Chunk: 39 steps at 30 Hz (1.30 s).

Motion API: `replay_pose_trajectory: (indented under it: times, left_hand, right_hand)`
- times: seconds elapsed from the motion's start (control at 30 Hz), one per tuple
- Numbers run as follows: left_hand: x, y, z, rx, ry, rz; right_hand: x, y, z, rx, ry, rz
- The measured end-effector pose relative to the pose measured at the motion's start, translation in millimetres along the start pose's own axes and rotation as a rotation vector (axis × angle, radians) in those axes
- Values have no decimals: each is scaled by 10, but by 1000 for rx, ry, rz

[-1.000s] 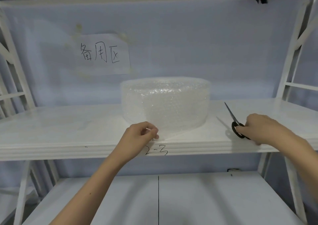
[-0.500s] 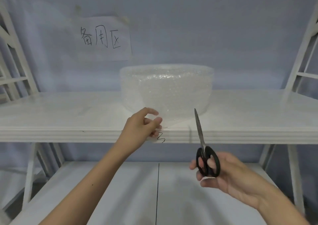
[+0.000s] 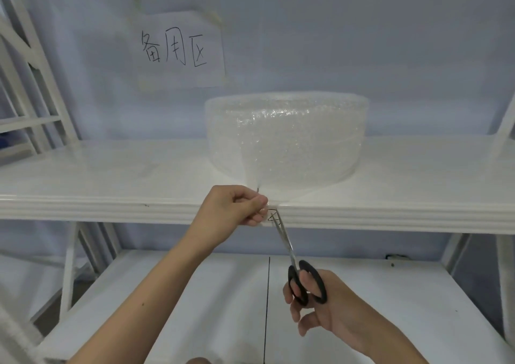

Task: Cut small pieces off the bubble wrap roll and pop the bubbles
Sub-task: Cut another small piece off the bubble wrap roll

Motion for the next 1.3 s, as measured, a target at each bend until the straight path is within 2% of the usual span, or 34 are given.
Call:
replay_pose_trajectory:
  times: [0.37, 0.7, 1.3]
  left_hand:
    - [65, -17, 38, 42, -17, 13]
    - [54, 9, 52, 51, 1, 66]
    - [19, 8, -30, -10, 2, 84]
  right_hand:
    - [-88, 332, 85, 120, -10, 76]
    - [-178, 500, 215, 131, 11, 172]
    - [-159, 517, 432, 205, -142, 167]
Point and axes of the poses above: each hand's wrist, its own y-axis towards the middle knuckle, its own x-axis out of the back of the hand, z = x × y, the point moved 7 cm from there along y, towards the middle knuckle, and after that the axes turned 8 degrees about x, right-handed, at the moved point
